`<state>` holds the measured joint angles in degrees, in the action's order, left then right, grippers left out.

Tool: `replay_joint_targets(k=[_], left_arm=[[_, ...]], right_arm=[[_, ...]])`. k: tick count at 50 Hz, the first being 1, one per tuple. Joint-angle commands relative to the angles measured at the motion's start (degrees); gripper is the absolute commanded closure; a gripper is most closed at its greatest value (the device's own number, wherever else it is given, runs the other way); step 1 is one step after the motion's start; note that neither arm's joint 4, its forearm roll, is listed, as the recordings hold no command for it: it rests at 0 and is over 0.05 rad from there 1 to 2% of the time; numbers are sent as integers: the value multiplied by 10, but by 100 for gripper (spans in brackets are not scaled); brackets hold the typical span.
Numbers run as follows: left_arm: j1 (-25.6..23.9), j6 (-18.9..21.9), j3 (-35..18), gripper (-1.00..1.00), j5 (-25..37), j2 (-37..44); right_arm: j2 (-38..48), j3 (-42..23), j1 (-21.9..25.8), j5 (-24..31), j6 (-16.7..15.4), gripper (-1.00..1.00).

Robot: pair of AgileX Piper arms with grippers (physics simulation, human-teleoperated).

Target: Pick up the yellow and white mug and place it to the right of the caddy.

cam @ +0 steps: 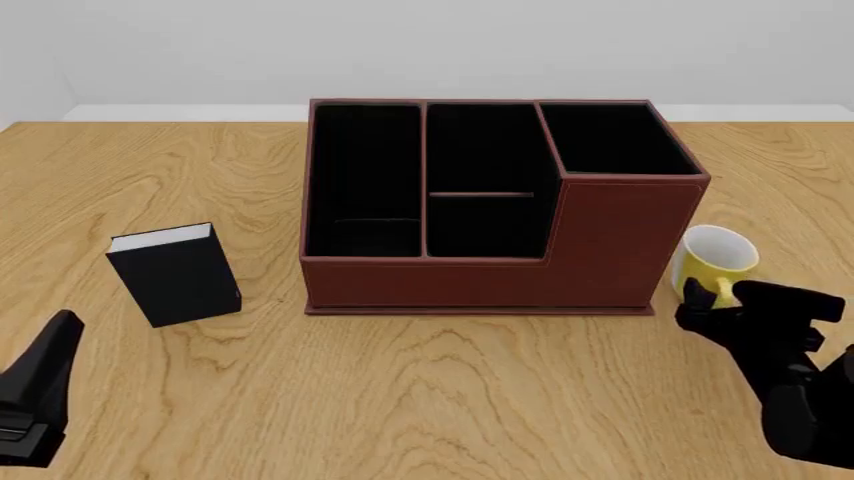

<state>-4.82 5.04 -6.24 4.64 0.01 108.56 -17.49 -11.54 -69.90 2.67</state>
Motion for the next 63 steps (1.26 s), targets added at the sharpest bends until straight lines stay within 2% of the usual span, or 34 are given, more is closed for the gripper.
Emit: replay_joint_targets(k=[1, 14, 23, 31, 35, 36, 38, 40, 44, 46, 47, 48, 51, 56, 57, 58, 63], left_arm=[[0, 0, 3, -100, -2, 0], [0, 0, 7, -100, -5, 0], [-2, -2, 14, -100, -10, 0], [-6, -3, 13, -100, -10, 0], [-7, -2, 11, -100, -7, 0], [-8, -2, 11, -100, -7, 0], [-8, -2, 10, -100, -6, 0], [-9, -2, 9, -100, -6, 0], [-11, -2, 7, -100, -4, 0], [-11, -2, 6, -100, -4, 0], [-11, -2, 6, -100, -4, 0], [-11, -2, 5, -100, -3, 0], [-14, -3, 5, -100, -3, 0], [-17, -4, 5, -100, -5, 0], [-17, -4, 5, -100, -5, 0], [-17, -5, 5, -100, -4, 0], [-16, -6, 5, -100, -5, 0]], right_arm=[[8, -2, 0, 0, 0, -100], [-36, 37, 2, 0, -1, -100], [-134, 115, 24, 0, -11, -100], [-224, 173, 40, 0, -38, -100], [-241, 175, 44, 0, -44, -100], [-248, 175, 49, 0, -64, -100], [-252, 175, 49, 0, -56, -100], [-262, 175, 52, 3, -64, -100], [-344, 175, 55, 75, -68, -100], [-444, 175, 60, 165, -70, -100], [-453, 175, 60, 174, -70, -100], [-498, 175, 62, 211, -77, -100], [-551, 175, 76, 259, -77, -100], [-676, 175, 92, 369, -85, -100], [-680, 175, 92, 373, -85, -100], [-725, 175, 106, 411, -90, -100], [-787, 175, 124, 465, -91, -100]])
